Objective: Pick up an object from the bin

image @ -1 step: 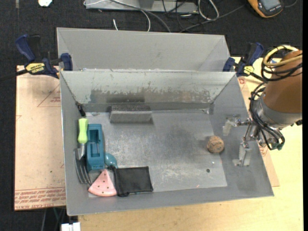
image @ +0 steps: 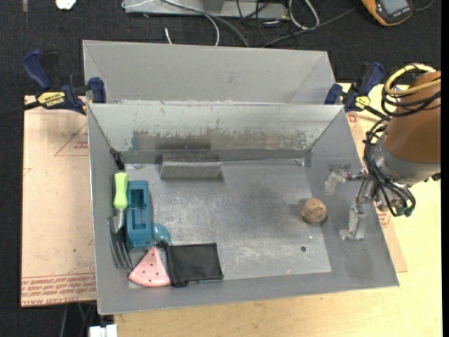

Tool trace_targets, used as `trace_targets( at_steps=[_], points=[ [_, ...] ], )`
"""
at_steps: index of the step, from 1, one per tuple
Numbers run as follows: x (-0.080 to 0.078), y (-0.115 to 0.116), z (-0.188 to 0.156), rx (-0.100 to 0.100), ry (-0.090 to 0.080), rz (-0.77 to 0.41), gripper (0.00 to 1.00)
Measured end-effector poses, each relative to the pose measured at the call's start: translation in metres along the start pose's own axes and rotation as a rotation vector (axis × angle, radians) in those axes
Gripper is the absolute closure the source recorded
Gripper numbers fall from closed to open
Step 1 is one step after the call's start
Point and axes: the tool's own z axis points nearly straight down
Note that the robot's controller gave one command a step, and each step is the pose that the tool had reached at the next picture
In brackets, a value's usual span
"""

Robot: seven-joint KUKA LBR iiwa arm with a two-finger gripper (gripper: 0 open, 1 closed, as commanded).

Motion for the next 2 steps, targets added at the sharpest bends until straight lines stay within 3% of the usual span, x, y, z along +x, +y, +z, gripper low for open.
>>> trace_targets(
  at_steps=[1,2],
  points=[
    [-0.028,-0.011,0.079,0.001,-0.004,-0.107,0.00],
    [-0.045,-0.016,0.089,0.000,-0.006,-0.031,0.00]
  ],
)
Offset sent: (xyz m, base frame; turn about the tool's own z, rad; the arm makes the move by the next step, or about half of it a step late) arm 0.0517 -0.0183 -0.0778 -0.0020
